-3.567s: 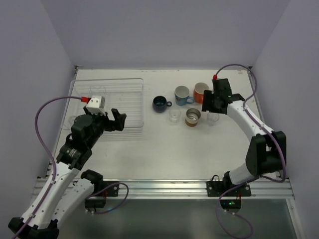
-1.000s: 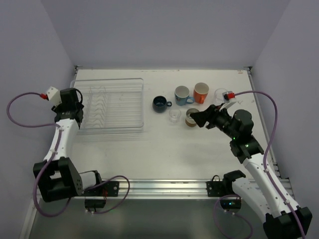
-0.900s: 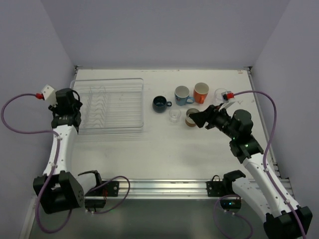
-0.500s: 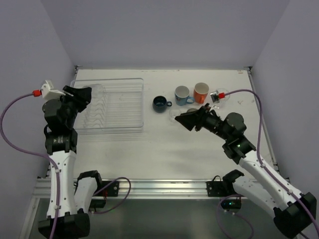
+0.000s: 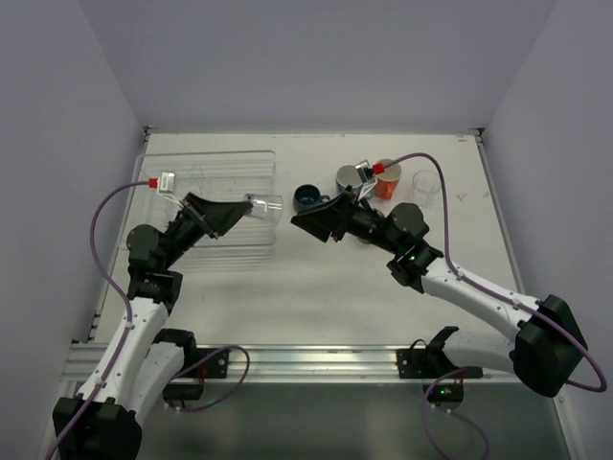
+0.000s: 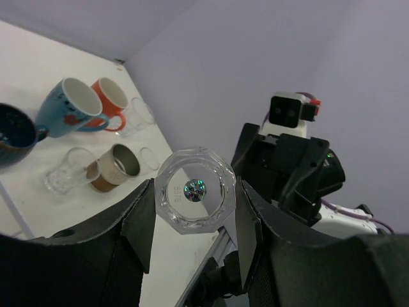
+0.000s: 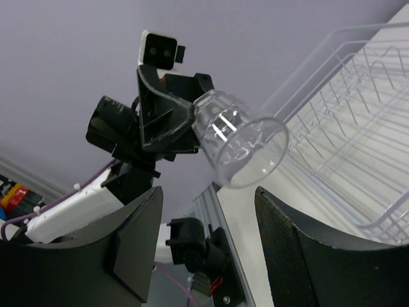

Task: Unload the cups from the dish rack

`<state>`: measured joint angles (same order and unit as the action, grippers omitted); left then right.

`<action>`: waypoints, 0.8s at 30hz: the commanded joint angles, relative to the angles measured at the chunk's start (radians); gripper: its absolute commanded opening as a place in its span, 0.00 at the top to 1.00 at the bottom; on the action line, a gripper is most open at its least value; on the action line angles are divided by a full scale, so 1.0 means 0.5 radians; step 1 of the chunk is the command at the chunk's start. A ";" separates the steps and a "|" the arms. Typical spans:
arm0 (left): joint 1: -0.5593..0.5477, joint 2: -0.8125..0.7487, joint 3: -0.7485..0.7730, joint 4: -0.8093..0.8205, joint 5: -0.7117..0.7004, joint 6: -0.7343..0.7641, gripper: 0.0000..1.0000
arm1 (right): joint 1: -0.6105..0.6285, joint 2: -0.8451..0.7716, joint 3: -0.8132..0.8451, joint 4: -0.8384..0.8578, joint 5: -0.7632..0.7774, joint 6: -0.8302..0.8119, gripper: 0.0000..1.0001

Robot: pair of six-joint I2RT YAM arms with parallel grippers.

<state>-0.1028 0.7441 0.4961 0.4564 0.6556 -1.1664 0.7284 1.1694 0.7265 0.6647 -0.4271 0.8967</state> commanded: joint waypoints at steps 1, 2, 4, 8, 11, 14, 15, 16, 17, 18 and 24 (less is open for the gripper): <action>-0.040 0.003 0.045 0.541 0.137 -0.149 0.79 | 0.019 0.033 0.148 0.217 0.087 -0.020 0.37; -0.046 0.015 0.054 0.563 0.158 -0.152 0.79 | 0.022 0.057 0.170 0.214 0.093 -0.026 0.37; -0.076 0.049 0.057 0.596 0.171 -0.149 0.79 | 0.031 0.079 0.194 0.192 0.093 -0.023 0.37; -0.138 0.092 0.042 0.615 0.177 -0.125 0.79 | 0.074 0.128 0.283 0.155 -0.008 -0.023 0.41; -0.181 0.074 0.017 0.627 0.143 -0.113 0.79 | 0.099 0.158 0.338 0.128 -0.054 -0.011 0.46; -0.215 0.067 -0.004 0.627 0.116 -0.106 0.79 | 0.111 0.214 0.366 0.149 -0.103 0.038 0.51; -0.236 0.070 -0.007 0.627 0.106 -0.103 0.79 | 0.114 0.235 0.363 0.168 -0.112 0.075 0.60; -0.245 0.073 -0.013 0.630 0.103 -0.097 0.79 | 0.123 0.244 0.360 0.201 -0.109 0.087 0.65; -0.254 0.076 -0.026 0.633 0.097 -0.091 0.79 | 0.126 0.247 0.363 0.201 -0.106 0.093 0.68; -0.267 0.080 -0.029 0.633 0.094 -0.085 0.77 | 0.132 0.251 0.360 0.201 -0.085 0.093 0.72; -0.273 0.070 0.017 0.481 0.125 0.074 0.18 | 0.132 0.186 0.342 0.107 0.059 0.005 1.00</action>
<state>-0.2237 0.7902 0.4786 0.7097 0.6888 -1.1973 0.7898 1.2869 0.8654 0.7296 -0.4599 0.9451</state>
